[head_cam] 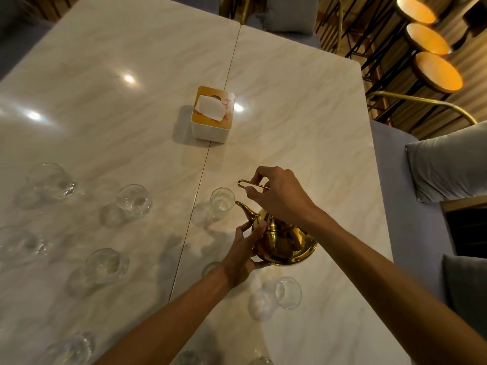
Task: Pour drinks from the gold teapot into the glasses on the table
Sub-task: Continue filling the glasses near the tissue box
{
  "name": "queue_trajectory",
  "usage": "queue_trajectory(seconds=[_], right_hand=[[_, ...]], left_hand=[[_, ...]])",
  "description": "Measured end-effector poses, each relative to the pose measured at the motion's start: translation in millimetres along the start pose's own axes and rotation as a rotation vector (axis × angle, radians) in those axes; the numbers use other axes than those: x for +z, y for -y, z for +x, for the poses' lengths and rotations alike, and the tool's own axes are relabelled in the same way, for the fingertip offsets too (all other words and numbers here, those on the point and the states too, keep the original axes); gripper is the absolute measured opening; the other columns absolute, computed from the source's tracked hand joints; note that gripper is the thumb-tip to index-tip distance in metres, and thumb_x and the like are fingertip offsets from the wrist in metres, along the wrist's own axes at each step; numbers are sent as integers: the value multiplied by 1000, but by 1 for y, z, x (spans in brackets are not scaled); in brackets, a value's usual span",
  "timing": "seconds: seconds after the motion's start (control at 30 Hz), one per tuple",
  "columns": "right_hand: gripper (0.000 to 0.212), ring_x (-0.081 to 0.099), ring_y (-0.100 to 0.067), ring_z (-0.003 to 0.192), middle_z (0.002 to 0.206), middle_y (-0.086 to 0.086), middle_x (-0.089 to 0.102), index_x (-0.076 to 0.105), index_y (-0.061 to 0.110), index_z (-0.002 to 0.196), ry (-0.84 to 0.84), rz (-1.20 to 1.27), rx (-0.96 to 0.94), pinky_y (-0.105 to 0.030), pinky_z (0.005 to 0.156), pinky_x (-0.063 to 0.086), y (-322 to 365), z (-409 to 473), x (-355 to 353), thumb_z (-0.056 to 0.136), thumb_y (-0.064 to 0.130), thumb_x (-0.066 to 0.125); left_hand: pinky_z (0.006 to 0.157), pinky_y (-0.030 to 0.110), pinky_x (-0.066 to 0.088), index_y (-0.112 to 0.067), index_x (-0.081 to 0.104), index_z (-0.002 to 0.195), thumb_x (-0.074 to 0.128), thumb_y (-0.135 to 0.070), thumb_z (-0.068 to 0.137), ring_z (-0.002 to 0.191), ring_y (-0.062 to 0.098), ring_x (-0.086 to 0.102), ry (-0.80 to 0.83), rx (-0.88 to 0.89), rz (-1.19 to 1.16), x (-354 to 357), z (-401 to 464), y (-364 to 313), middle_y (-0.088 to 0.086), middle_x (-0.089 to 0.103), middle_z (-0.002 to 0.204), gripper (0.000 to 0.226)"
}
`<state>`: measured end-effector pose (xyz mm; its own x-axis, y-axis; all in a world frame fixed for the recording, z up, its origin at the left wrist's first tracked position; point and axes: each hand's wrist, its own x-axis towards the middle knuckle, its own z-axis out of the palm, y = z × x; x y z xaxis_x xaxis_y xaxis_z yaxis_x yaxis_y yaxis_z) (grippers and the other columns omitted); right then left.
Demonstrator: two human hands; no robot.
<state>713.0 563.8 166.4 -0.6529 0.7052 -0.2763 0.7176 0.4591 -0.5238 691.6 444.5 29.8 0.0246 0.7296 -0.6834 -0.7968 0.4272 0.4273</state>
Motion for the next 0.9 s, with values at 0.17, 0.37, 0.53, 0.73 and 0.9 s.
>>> queue_trajectory(seconds=[0.17, 0.37, 0.53, 0.73, 0.9], right_hand=[[25, 63, -15, 79, 109, -7, 71, 68, 15, 110, 7, -15, -8, -14, 56, 40, 1, 2, 3, 93, 32, 70], [24, 63, -15, 74, 103, -7, 71, 67, 14, 109, 3, -35, -27, -16, 55, 41, 3, 2, 3, 93, 32, 70], [26, 64, -17, 77, 107, -8, 71, 68, 13, 111, 0, -44, -39, -16, 55, 40, 5, 4, 4, 94, 32, 69], [26, 69, -20, 80, 102, -8, 72, 68, 13, 110, -4, -57, -49, -18, 58, 45, 6, 6, 4, 94, 33, 69], [26, 68, -19, 77, 92, -4, 68, 68, 13, 110, -7, -64, -48, -21, 60, 48, 7, 6, 4, 93, 33, 69]], left_hand=[[77, 44, 61, -35, 30, 145, 90, -68, 36, 118, 30, 57, 17, 3, -26, -1, 1, 1, 4, 49, 140, 129], [80, 45, 61, -34, 31, 144, 78, -58, 67, 123, 32, 54, -12, -17, -34, 1, -1, -2, 7, 43, 148, 93], [86, 49, 59, -34, 32, 144, 87, -66, 48, 126, 36, 53, 13, -7, -31, 0, 0, -3, 6, 45, 147, 115], [89, 51, 58, -34, 32, 144, 89, -67, 42, 126, 35, 53, 26, -6, -43, -3, 2, -3, 7, 45, 147, 122], [86, 49, 59, -33, 33, 144, 90, -67, 41, 125, 35, 54, 28, 2, -49, -2, 0, -4, 8, 45, 147, 122]])
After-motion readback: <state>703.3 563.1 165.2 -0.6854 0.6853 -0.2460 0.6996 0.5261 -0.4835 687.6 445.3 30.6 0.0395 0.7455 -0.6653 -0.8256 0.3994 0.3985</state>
